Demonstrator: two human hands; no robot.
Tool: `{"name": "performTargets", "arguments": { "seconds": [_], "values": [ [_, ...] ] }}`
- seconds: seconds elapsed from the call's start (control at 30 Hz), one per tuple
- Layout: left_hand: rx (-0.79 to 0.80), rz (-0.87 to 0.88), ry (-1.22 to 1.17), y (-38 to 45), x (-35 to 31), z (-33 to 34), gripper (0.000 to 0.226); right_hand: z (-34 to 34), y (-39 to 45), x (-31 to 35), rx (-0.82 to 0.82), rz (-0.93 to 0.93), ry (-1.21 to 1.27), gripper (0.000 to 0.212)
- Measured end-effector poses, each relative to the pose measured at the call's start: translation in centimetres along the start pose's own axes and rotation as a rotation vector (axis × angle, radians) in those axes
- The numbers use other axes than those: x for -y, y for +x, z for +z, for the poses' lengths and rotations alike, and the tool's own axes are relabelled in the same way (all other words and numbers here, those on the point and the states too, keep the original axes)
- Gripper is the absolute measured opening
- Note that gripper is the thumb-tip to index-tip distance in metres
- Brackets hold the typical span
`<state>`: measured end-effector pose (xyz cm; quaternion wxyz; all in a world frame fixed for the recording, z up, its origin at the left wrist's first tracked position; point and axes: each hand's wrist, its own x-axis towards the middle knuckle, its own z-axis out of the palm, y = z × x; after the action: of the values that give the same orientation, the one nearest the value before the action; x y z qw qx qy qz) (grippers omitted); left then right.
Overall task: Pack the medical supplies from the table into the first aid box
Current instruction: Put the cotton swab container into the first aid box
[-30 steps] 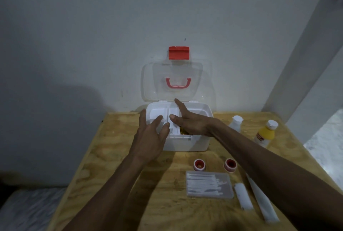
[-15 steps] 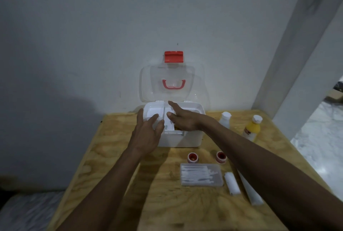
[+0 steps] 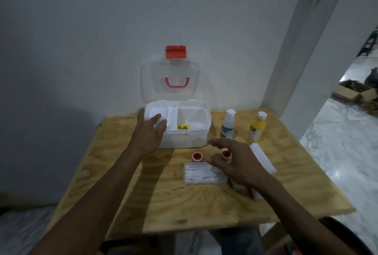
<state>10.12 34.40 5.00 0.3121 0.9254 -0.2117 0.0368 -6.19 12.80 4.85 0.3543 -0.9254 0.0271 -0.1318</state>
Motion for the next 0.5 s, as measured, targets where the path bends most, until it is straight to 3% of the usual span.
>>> {"name": "performTargets", "arguments": {
  "seconds": [0.1,0.5],
  "values": [
    [-0.021,-0.04,-0.048,0.4,0.8,0.6,0.049,1.1,-2.0,-1.7,0.062,0.059,-0.056,0.056],
    [-0.007,-0.075,-0.03,1.0,1.1,0.8,0.051,2.2,-2.6,-3.0,0.138,0.005,-0.141,0.06]
  ]
}}
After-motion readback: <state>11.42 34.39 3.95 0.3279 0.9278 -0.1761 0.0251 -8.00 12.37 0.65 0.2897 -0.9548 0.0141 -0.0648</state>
